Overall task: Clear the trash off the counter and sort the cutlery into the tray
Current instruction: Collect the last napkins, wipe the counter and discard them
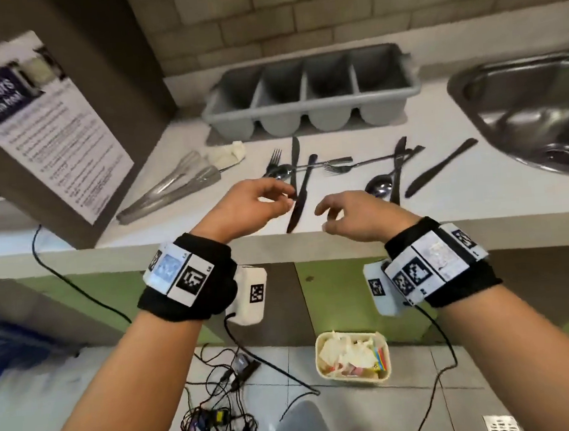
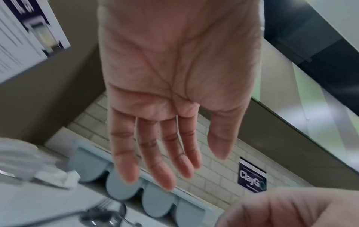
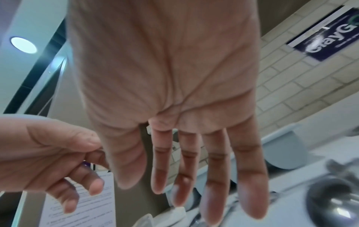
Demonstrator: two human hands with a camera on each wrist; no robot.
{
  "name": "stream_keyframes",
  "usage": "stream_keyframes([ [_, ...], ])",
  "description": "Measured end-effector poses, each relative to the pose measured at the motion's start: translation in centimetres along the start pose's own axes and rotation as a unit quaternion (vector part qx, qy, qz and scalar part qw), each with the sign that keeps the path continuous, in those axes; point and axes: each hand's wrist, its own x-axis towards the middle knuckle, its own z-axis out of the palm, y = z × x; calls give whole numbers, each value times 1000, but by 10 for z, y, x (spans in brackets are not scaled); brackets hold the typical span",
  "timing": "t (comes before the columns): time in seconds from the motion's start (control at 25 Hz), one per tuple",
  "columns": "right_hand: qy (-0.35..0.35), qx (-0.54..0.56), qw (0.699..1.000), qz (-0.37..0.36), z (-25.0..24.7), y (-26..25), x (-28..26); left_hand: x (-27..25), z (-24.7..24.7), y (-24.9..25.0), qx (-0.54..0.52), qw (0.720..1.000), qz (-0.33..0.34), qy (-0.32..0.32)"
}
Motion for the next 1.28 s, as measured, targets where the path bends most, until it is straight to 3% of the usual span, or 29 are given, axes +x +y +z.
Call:
stream_keyframes([
  [0.24, 15, 20, 999, -34, 13, -44, 45, 3, -61, -40, 17, 994, -61, 87],
  [0.44, 21, -9, 1000, -16, 20, -66, 109, 39, -118, -93, 38, 979, -122, 160],
  [0.56, 31, -29, 999, 6, 24, -78, 157, 71, -149, -130, 67, 973, -145, 165],
  [0.76, 28, -70, 996, 49, 27, -94, 224, 128, -181, -171, 149, 973, -148, 99],
  [0.84, 31, -75, 994, 66, 28, -99, 245, 146, -184, -178, 207, 969, -131, 15],
  [0.96, 47, -99, 990, 92, 26, -99, 277, 166, -182, -184, 300, 940, -112, -119],
  [1.08, 47, -130, 986, 90, 21, -97, 304, 177, -181, -182, 376, 902, -68, -200],
  [1.28, -27, -219, 972, 81, 22, -106, 331, 185, -182, -182, 416, 878, -68, -230],
])
